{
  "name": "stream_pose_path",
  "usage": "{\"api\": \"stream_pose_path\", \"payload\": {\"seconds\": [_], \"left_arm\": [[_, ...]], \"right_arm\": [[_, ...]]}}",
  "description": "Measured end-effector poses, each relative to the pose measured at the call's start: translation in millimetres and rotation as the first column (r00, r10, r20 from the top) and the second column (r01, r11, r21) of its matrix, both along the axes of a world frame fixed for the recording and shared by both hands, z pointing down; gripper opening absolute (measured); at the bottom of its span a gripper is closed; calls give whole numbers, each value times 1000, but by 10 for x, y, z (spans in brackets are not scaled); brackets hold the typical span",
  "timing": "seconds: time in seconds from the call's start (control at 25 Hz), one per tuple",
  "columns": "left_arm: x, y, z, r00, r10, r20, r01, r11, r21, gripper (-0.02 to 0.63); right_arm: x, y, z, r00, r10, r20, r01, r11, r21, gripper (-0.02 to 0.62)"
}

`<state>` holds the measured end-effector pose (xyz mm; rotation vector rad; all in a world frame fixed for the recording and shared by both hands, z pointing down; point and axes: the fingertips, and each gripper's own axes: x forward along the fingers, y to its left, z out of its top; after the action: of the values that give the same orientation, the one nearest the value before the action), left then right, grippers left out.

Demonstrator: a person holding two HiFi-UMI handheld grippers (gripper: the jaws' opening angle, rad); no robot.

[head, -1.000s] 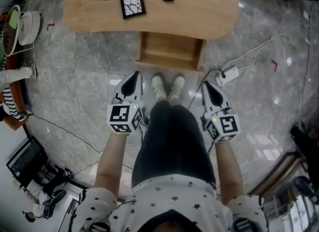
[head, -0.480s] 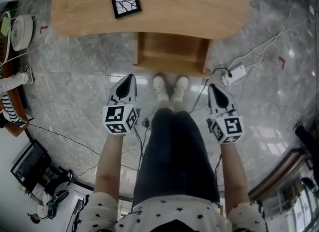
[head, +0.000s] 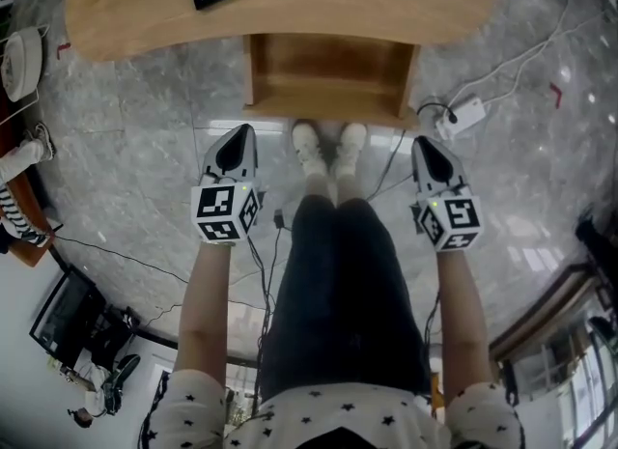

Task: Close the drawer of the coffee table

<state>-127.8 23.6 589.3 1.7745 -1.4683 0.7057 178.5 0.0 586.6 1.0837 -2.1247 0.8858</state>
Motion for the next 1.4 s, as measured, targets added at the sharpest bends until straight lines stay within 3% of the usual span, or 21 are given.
{"api": "stream_pose_path", "payload": {"seconds": [0.24,0.6,0.8,1.16,1.4], "left_arm": [[-55,27,230,1000,11,15,-11,999,-41,42],[-17,62,565,993,108,-41,-112,984,-138,248],[-65,101,794,986,164,-14,-164,966,-198,298],[-117,195,1131,980,200,-5,-193,943,-271,325],[-84,186,1312,958,284,37,-262,921,-288,325]], "right_arm": [[51,7,299,999,-29,-30,27,999,-40,48],[139,69,692,996,-51,-70,43,992,-117,171],[171,89,898,990,-88,-109,71,986,-151,257],[261,127,1198,983,-100,-154,65,975,-212,302],[233,168,1370,982,-110,-153,70,967,-245,311]]}}
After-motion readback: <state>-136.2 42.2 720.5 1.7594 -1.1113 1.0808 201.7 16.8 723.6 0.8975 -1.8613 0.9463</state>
